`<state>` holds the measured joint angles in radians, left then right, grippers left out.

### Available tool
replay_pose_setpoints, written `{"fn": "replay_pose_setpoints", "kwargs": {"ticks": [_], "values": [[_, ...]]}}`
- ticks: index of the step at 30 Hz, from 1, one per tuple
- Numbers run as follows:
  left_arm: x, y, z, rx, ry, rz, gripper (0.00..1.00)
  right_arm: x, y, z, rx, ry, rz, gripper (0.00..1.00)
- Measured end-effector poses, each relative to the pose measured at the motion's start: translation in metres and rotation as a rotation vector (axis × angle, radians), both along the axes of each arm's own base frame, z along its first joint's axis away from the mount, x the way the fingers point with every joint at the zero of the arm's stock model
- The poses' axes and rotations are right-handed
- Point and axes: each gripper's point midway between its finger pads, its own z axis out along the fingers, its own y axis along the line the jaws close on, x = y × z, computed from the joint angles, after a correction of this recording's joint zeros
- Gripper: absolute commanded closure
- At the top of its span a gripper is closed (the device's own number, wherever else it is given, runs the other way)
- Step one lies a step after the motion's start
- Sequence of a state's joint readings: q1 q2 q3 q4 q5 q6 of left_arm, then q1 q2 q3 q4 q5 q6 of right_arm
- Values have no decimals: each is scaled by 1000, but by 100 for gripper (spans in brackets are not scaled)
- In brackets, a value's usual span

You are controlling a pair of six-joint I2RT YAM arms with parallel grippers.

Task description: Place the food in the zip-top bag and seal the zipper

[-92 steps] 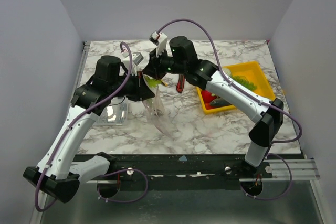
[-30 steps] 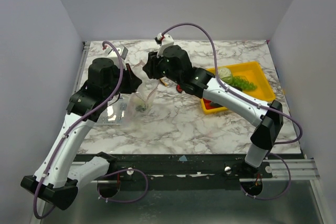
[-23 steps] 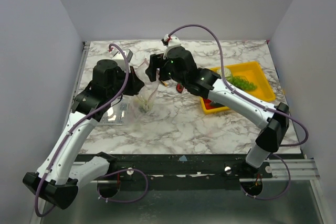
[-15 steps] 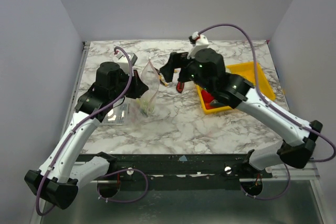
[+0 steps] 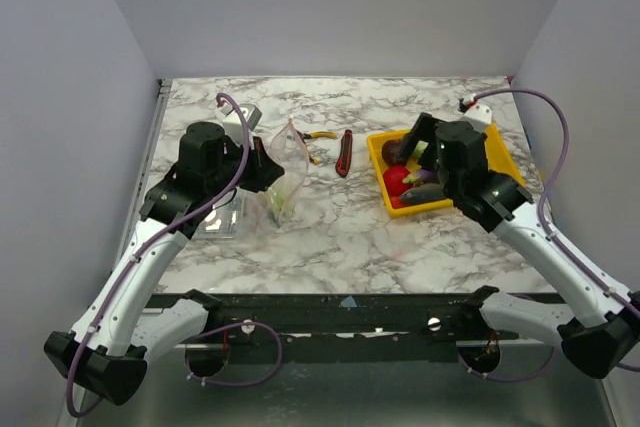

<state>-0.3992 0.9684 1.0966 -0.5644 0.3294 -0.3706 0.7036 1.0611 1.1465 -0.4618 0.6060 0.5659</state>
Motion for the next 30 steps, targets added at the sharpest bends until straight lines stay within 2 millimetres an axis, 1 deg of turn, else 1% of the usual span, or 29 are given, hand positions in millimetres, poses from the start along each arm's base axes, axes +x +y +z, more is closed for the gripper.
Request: {"fn": "replay_pose_setpoints", "kwargs": {"ticks": [2, 4, 5, 6, 8, 10, 12, 14, 16, 18, 21, 24, 28, 30], "values": [[-1, -1, 0, -2, 1, -5, 100, 19, -39, -36, -6, 73, -123, 0], [-2, -2, 0, -5, 2, -13, 100, 27, -75, -72, 12, 145, -230, 0], [-2, -2, 0, -7, 3, -18, 100, 28, -89, -90, 25, 180, -278, 0], [-3, -3, 0, -10, 5, -23, 100, 28, -99, -105, 42, 212, -311, 0], [-3, -5, 0, -13, 7, -31, 100, 29, -115, -129, 95, 261, -359, 0], [-5, -7, -2, -18, 13, -44, 100, 35, -127, -146, 166, 295, -383, 5], [-6, -9, -4, -24, 25, -58, 100, 45, -133, -156, 225, 320, -377, 11], [-6, -12, -5, -31, 32, -69, 100, 54, -131, -166, 254, 348, -347, 14], [-7, -13, -6, -36, 39, -77, 100, 58, -119, -173, 275, 376, -279, 15], [-8, -14, -6, -39, 42, -84, 100, 60, -105, -176, 299, 394, -208, 15], [-9, -15, -6, -43, 45, -93, 100, 60, -90, -174, 328, 398, -147, 17], [-9, -17, -7, -47, 55, -102, 100, 61, -84, -174, 375, 391, -154, 17], [-10, -19, -8, -51, 63, -112, 100, 58, -80, -184, 465, 410, -203, 24], [-10, -19, -8, -52, 64, -114, 100, 60, -78, -189, 514, 431, -240, 24]]}}
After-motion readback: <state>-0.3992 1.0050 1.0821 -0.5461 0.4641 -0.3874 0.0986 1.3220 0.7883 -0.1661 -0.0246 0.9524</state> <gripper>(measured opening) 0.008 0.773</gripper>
